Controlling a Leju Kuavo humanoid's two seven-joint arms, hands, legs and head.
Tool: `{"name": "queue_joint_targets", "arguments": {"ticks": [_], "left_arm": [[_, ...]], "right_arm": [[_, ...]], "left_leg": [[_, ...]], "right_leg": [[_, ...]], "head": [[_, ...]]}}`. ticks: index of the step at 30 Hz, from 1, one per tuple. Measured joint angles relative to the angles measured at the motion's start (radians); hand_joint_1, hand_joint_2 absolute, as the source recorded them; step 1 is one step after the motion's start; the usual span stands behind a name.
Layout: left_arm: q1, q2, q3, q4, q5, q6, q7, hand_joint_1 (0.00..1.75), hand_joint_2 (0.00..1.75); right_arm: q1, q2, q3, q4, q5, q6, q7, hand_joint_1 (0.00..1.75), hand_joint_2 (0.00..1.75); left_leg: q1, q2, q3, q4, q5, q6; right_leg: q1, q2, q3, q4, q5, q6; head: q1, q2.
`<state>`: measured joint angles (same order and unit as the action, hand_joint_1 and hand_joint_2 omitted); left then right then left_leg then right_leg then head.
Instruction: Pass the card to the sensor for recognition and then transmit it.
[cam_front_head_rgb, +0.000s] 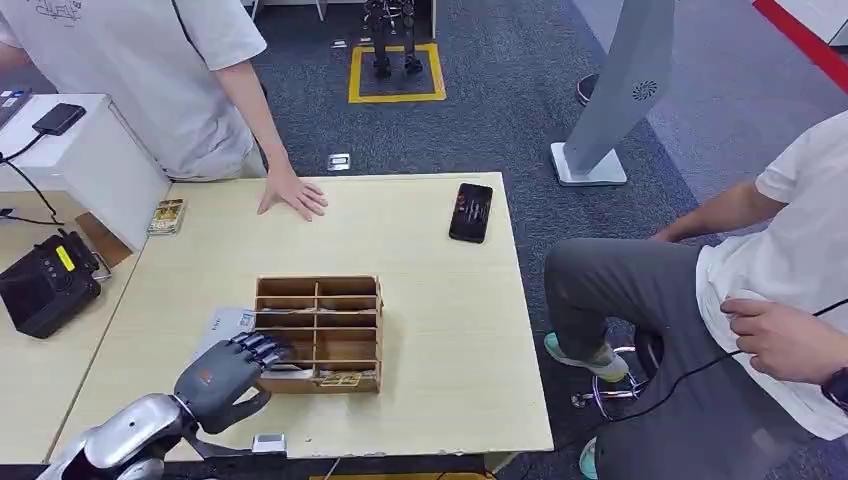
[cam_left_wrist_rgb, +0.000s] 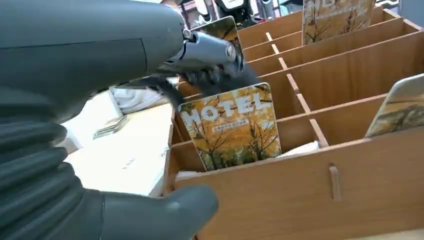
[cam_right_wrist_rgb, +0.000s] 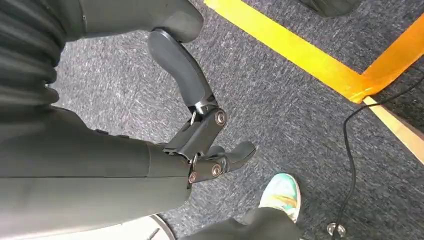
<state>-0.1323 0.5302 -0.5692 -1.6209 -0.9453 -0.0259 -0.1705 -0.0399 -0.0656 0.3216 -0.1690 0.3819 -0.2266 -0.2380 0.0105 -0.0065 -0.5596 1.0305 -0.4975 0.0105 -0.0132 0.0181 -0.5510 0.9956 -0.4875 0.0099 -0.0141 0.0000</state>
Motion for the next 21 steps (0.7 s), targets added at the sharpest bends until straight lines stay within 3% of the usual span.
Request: {"name": "queue_joint_targets", "arguments": {"ticks": [1,2,5,6,8,11,16,17,21], "left_arm": [[0.0,0.002,0.0,0.0,0.002,-0.001,0.0,1.45,1.75],[0.0,0.003,0.0,0.0,0.003,0.0,-0.001,1.36,1.75],[-0.002,0.003,0.0,0.0,0.008,0.0,-0.001,1.33,1.75],[-0.003,0.003,0.0,0.0,0.008,-0.001,-0.001,1.52,1.75],[-0.003,0.003,0.0,0.0,0.009,-0.001,-0.001,1.45,1.75],[-0.002,0.003,0.0,0.0,0.01,-0.001,-0.001,1.62,1.75],[-0.002,0.009,0.0,0.0,0.011,-0.001,-0.006,1.62,1.75],[-0.002,0.009,0.0,0.0,0.012,-0.001,-0.006,1.71,1.75],[-0.002,0.01,0.0,0.0,0.013,-0.001,-0.007,1.75,1.75]], "right_arm": [[0.0,0.0,0.0,0.0,0.0,0.0,0.0,0.0,1.75],[0.0,0.0,0.0,0.0,0.0,0.0,0.0,0.0,1.75],[0.0,0.0,-0.001,0.0,0.002,-0.001,-0.002,0.0,1.75],[0.0,0.0,-0.001,0.0,0.003,-0.001,-0.003,0.0,1.75],[0.0,0.0,-0.001,0.0,0.003,-0.001,-0.003,0.0,1.75],[-0.001,0.0,-0.001,0.0,0.003,-0.002,-0.009,0.0,1.75],[-0.001,0.0,-0.001,0.0,0.003,-0.003,-0.014,0.0,1.75],[-0.001,0.0,-0.001,0.0,0.003,-0.003,-0.015,0.0,1.75],[-0.002,0.0,-0.002,0.0,0.003,-0.003,-0.015,0.0,1.75]], "left_leg": [[0.0,0.0,0.0,0.0,0.0,0.0],[0.0,0.0,0.0,0.0,0.0,0.0],[0.0,0.0,0.0,0.0,0.0,0.0],[0.0,0.0,0.0,0.0,0.0,0.0],[0.0,0.0,0.0,0.0,0.0,0.0],[0.0,0.0,0.0,0.0,0.0,0.0],[0.0,0.0,0.0,0.0,0.0,0.0],[0.0,0.0,0.0,0.0,0.0,0.0],[0.0,0.0,0.0,0.0,0.0,0.0]], "right_leg": [[0.0,0.0,0.0,0.0,0.0,0.0],[0.0,0.0,0.0,0.0,0.0,0.0],[0.0,0.0,0.0,0.0,0.0,0.0],[0.0,0.0,0.0,0.0,0.0,0.0],[0.0,0.0,0.0,0.0,0.0,0.0],[0.0,0.0,0.0,0.0,0.0,0.0],[0.0,0.0,0.0,0.0,0.0,0.0],[0.0,0.0,0.0,0.0,0.0,0.0],[0.0,0.0,0.0,0.0,0.0,0.0]], "head": [[0.0,0.0],[0.0,0.0],[0.0,0.0],[0.0,0.0],[0.0,0.0],[0.0,0.0],[0.0,0.0],[0.0,0.0],[0.0,0.0]]}}
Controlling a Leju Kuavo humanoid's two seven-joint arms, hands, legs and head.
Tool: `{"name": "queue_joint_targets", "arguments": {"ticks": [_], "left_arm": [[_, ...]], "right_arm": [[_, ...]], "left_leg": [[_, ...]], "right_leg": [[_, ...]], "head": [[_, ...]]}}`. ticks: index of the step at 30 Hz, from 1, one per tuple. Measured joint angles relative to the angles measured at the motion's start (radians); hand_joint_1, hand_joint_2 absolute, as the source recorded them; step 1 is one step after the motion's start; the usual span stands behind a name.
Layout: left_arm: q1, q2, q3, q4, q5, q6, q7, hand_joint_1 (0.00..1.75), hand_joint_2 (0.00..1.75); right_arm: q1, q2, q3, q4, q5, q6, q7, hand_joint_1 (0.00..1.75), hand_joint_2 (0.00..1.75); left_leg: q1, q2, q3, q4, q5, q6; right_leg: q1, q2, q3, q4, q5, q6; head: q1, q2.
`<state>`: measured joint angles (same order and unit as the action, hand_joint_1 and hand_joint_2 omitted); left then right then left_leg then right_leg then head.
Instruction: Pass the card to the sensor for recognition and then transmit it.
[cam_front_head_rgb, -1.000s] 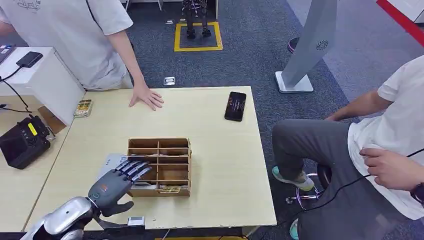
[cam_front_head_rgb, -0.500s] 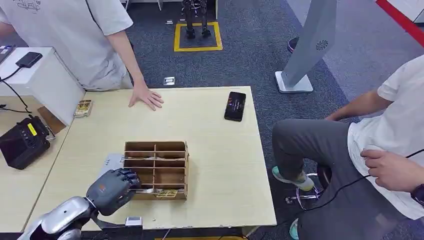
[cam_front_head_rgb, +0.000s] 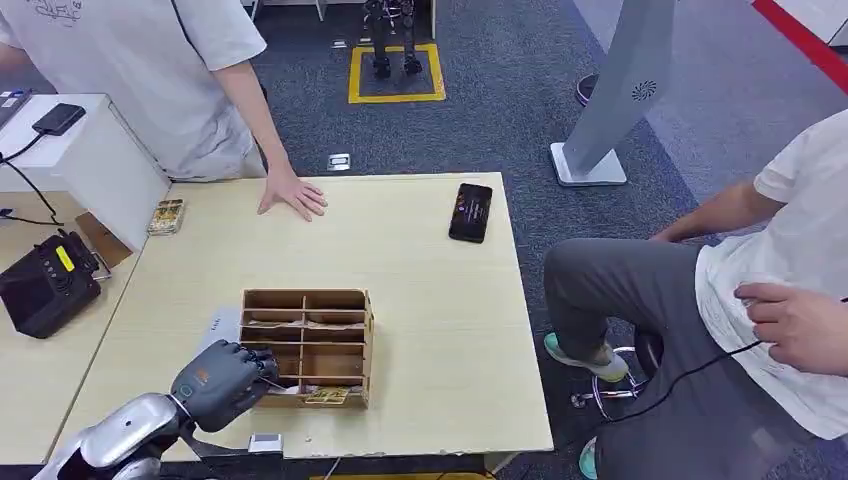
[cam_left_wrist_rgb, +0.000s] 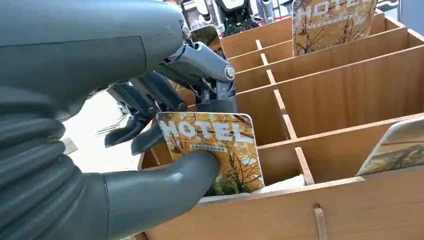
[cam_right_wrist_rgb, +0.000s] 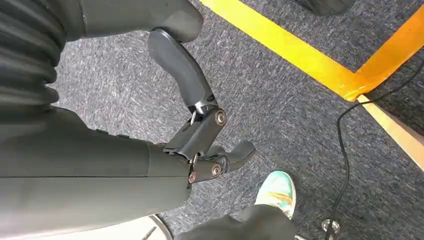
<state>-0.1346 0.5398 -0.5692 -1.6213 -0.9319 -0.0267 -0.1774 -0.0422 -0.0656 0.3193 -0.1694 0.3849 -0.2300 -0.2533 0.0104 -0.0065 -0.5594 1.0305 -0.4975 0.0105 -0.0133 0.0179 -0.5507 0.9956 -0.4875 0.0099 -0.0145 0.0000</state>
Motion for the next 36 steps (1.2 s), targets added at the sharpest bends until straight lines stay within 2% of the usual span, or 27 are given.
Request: {"name": "queue_joint_targets", "arguments": {"ticks": [8,12,14,19,23,27,36], "left_arm": [[-0.001,0.002,0.0,0.0,0.013,-0.003,-0.003,1.75,1.75],[-0.042,0.042,0.005,-0.017,0.064,-0.005,-0.002,1.75,1.75],[-0.133,0.08,0.02,-0.041,0.139,-0.068,0.002,1.75,1.75],[-0.471,0.173,0.092,-0.063,0.338,-0.264,0.026,1.75,1.75],[-0.678,0.227,0.101,-0.069,0.399,-0.314,0.062,1.75,1.75],[-0.746,0.257,0.101,-0.077,0.412,-0.313,0.079,1.75,1.75],[-0.777,0.276,0.101,-0.085,0.416,-0.308,0.084,1.75,1.75]], "right_arm": [[0.0,0.0,0.0,0.0,0.0,0.001,-0.001,0.0,1.75],[0.001,0.0,-0.001,0.0,0.002,0.004,0.001,0.0,1.75],[0.001,0.0,-0.005,0.0,0.0,0.004,0.001,0.0,1.75],[-0.002,0.0,-0.018,0.0,-0.002,0.004,-0.008,0.0,1.75],[-0.001,0.002,-0.025,0.0,-0.003,0.004,-0.009,0.0,1.75],[0.001,0.005,-0.027,0.0,-0.003,0.004,-0.01,0.0,1.75],[0.001,0.009,-0.033,0.0,-0.003,0.005,-0.011,0.0,1.75]], "left_leg": [[0.0,0.0,0.0,0.0,0.0,0.0],[0.001,0.0,-0.001,0.0,0.001,-0.001],[0.002,-0.006,-0.004,0.001,0.005,-0.001],[0.003,-0.007,-0.008,0.001,0.009,-0.005],[0.003,-0.002,-0.008,0.001,0.009,-0.004],[0.003,-0.002,-0.009,0.001,0.009,-0.004],[0.003,-0.003,-0.009,0.001,0.009,-0.004]], "right_leg": [[0.0,0.0,0.0,0.0,0.0,0.0],[0.001,0.0,-0.001,0.0,0.0,0.0],[0.001,-0.004,-0.002,0.0,0.001,0.0],[0.003,-0.006,-0.007,0.001,0.007,-0.004],[0.003,-0.002,-0.009,0.002,0.008,-0.005],[0.003,-0.002,-0.009,0.002,0.008,-0.005],[0.003,-0.002,-0.01,0.002,0.008,-0.005]], "head": [[0.0,0.0],[0.0,0.0],[-0.001,0.0],[-0.001,0.0],[-0.001,0.0],[-0.001,0.0],[-0.001,0.0]]}}
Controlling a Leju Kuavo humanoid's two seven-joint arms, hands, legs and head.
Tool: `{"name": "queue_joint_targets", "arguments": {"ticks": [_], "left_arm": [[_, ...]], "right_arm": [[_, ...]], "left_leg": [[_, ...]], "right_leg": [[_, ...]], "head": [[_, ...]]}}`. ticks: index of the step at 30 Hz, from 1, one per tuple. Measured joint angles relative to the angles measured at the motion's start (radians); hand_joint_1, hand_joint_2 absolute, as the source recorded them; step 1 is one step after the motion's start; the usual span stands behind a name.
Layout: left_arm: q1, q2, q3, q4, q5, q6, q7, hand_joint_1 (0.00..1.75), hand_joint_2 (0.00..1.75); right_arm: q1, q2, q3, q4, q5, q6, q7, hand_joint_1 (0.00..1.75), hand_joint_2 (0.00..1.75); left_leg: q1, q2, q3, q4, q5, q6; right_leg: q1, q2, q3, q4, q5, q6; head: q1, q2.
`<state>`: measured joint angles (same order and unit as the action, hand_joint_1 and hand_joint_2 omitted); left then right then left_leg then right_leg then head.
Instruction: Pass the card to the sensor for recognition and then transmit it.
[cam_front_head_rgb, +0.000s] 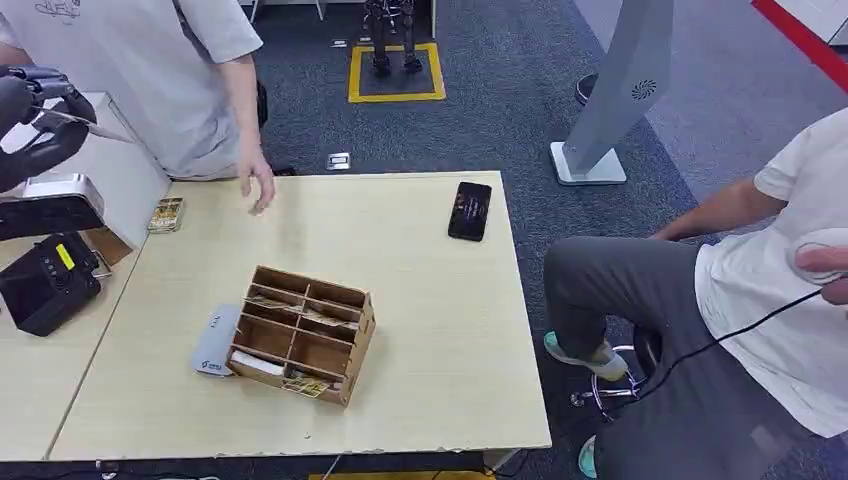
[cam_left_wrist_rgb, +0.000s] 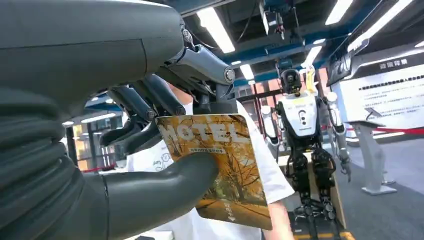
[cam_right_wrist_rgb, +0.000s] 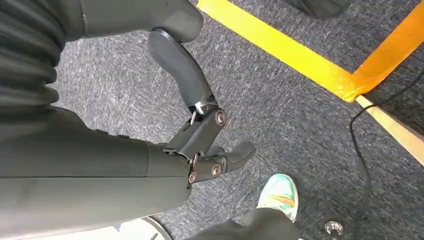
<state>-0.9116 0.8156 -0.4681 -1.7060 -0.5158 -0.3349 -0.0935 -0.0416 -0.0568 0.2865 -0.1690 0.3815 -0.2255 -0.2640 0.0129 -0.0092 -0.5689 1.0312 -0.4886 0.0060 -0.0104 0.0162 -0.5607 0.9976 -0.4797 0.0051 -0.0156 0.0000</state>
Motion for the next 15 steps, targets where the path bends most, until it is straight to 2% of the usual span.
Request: {"name": "queue_joint_targets", "arguments": {"ticks": [9,15], "left_arm": [[0.008,0.014,0.0,-0.002,-0.013,0.047,0.016,1.75,1.75],[0.016,-0.024,-0.002,0.067,-0.104,0.105,0.071,1.75,1.75]], "right_arm": [[0.002,0.0,-0.01,0.0,-0.002,-0.003,0.0,0.0,1.75],[0.001,0.002,-0.01,0.0,0.009,-0.003,0.0,0.0,1.75]], "left_leg": [[0.0,0.0,0.0,0.0,0.0,0.0],[-0.001,0.0,0.0,0.0,0.0,0.0]], "right_leg": [[0.0,0.0,0.0,0.0,0.0,0.0],[-0.001,0.0,0.0,0.0,0.0,0.0]], "head": [[0.0,0.0],[0.0,0.0]]}}
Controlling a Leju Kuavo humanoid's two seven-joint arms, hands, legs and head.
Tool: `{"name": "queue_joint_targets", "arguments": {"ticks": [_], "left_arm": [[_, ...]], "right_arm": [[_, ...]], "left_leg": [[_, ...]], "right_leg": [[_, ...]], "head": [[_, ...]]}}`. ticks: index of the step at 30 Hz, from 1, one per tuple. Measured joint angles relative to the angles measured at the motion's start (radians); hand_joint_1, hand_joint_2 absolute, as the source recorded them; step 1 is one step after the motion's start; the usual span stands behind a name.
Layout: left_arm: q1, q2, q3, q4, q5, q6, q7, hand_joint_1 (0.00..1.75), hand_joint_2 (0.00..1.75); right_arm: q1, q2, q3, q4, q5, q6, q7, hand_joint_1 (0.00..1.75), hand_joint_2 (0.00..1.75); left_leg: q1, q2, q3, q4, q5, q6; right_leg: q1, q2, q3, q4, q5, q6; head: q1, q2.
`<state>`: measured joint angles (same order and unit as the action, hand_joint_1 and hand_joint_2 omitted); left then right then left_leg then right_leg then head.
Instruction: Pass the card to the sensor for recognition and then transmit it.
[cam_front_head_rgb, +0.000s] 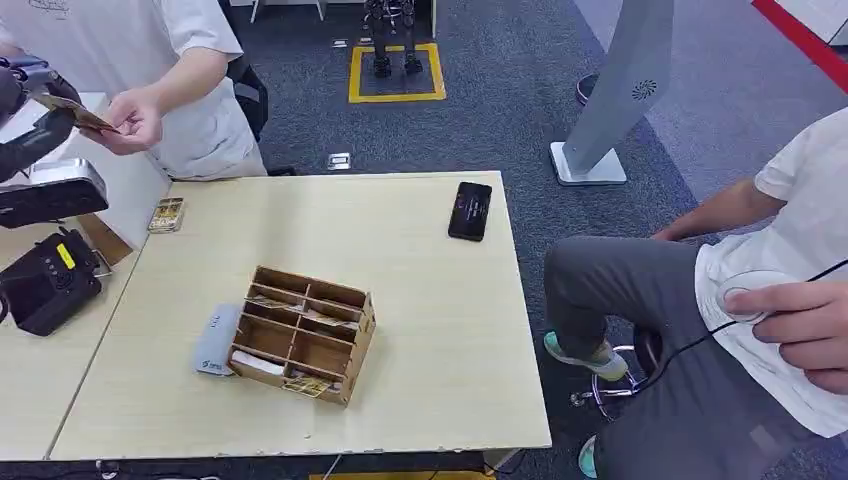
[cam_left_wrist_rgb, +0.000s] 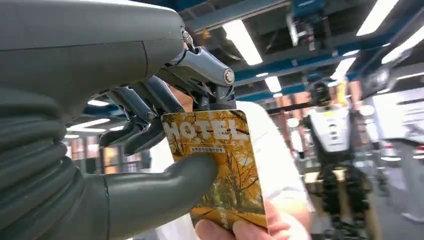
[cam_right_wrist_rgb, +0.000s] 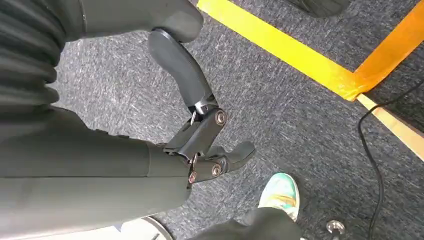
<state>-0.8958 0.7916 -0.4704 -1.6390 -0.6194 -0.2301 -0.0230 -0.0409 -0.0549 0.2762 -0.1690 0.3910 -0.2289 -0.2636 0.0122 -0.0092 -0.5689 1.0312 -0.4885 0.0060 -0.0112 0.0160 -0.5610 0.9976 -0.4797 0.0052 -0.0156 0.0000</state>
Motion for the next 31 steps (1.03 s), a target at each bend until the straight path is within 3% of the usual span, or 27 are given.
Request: {"name": "queue_joint_targets", "arguments": {"ticks": [6,14,31], "left_arm": [[0.032,-0.077,-0.011,0.155,-0.245,0.106,0.071,1.75,1.75],[0.09,-0.119,-0.015,0.243,-0.265,0.127,0.076,1.75,1.75],[0.12,-0.123,-0.015,0.267,-0.268,0.127,0.076,1.75,1.75]], "right_arm": [[-0.002,0.002,0.0,0.0,0.016,0.0,0.01,0.0,1.75],[0.0,0.002,-0.001,0.0,0.02,0.0,0.011,0.0,1.75],[0.006,0.002,-0.001,0.0,0.021,0.0,0.011,0.0,1.75]], "left_leg": [[0.0,0.0,0.0,0.0,0.002,-0.001],[0.0,0.001,-0.001,0.0,0.002,-0.001],[0.0,0.001,-0.002,0.0,0.002,-0.001]], "right_leg": [[-0.001,0.0,0.0,0.001,0.002,-0.001],[-0.001,0.002,-0.002,0.001,0.002,-0.001],[-0.001,0.001,-0.003,0.001,0.002,-0.001]], "head": [[0.0,0.0],[0.0,0.0],[0.0,0.0]]}}
